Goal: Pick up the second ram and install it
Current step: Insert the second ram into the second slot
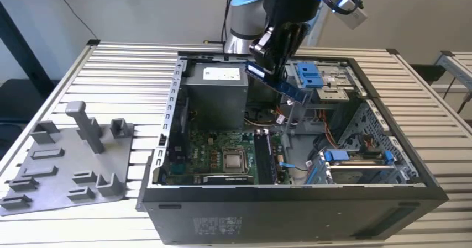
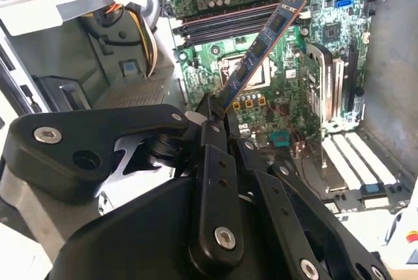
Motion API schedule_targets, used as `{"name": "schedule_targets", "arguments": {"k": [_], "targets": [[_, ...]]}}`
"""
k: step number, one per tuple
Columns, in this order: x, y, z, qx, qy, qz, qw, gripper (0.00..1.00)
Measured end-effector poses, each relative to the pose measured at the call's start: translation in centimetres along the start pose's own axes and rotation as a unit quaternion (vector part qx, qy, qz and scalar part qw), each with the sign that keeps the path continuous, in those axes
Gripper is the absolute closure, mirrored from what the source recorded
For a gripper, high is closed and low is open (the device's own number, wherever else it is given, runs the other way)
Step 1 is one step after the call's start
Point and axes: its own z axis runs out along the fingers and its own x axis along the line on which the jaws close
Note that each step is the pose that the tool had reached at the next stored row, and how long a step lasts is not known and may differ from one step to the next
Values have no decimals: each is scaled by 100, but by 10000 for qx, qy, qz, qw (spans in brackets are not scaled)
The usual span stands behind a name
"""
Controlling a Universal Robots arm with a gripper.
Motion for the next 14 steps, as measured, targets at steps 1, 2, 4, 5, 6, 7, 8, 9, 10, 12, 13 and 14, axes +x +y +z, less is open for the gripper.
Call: {"name": "schedule_targets", "arguments": {"k": [1, 2, 4, 5, 6, 7, 8, 9, 10, 12, 13, 14], "targets": [[0, 0, 0, 0, -2, 44, 10000, 86], [0, 0, 0, 1, -3, 85, 10000, 86], [0, 0, 1, 1, -6, 148, 9999, 86], [0, 0, 1, 1, -6, 154, 9999, 86], [0, 0, 1, 1, -6, 154, 9999, 86], [0, 0, 1, 1, -6, 155, 9999, 86], [0, 0, 0, 1, -6, 155, 9999, 86], [0, 0, 1, 1, -6, 156, 9999, 86], [0, 0, 1, 1, -6, 156, 9999, 86], [0, 0, 1, 1, -7, 173, 9999, 86], [0, 0, 1, 2, -7, 199, 9998, 86], [0, 0, 2, 2, -8, 236, 9997, 86]]}}
